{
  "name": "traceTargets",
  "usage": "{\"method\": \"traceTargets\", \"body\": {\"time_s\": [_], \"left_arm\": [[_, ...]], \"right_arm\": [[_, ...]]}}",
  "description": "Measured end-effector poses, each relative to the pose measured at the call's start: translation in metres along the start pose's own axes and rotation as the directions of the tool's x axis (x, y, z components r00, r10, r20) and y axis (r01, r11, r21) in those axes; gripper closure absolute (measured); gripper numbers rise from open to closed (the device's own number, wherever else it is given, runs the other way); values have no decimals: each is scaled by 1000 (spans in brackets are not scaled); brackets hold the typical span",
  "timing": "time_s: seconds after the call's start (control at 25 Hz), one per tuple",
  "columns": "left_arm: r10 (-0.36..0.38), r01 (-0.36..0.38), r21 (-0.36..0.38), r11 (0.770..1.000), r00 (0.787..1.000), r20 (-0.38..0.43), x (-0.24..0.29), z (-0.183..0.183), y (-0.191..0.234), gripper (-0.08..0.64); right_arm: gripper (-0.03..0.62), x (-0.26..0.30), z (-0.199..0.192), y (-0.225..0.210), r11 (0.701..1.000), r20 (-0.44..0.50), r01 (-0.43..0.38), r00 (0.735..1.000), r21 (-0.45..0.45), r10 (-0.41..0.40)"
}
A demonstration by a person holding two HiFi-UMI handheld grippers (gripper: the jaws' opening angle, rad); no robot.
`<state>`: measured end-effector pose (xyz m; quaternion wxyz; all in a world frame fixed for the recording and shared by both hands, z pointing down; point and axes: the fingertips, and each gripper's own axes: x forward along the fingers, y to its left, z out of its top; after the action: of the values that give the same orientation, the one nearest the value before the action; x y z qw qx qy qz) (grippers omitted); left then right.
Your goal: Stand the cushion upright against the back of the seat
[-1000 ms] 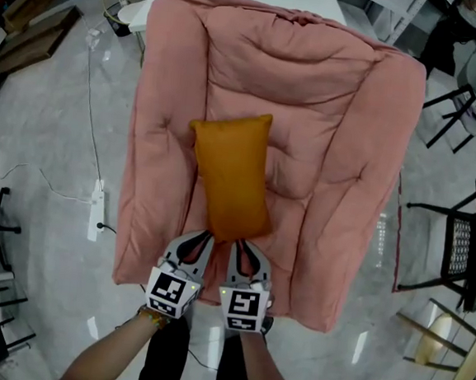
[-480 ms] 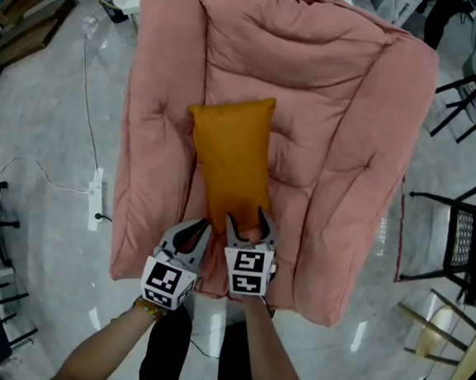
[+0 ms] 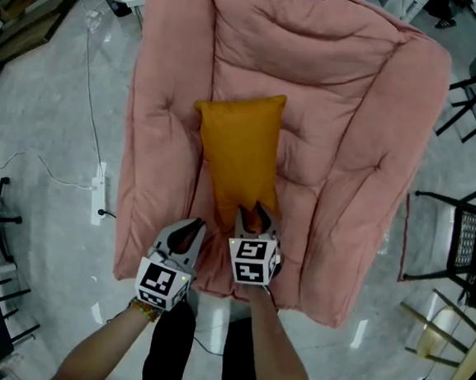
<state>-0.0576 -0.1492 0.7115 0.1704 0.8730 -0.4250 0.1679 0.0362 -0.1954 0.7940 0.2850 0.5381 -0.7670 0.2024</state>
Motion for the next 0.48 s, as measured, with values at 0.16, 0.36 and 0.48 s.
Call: {"method": "traceTargets", "body": {"time_s": [0.16, 0.36, 0.48], "left_arm": [[-13, 13, 25, 1000, 1000, -3, -4, 2, -3, 545], [-23, 23, 63, 998, 1000, 0, -7, 9, -3, 545], [-34, 34, 99, 994, 999, -2, -8, 12, -2, 544]], "right_arm": [[514, -11, 3, -4, 998, 14, 14, 1000, -53, -13], [569, -47, 7, -12, 978, 10, 9, 1000, -209, -7], [577, -68, 1, -12, 921, -45, -65, 998, -384, 52]]}}
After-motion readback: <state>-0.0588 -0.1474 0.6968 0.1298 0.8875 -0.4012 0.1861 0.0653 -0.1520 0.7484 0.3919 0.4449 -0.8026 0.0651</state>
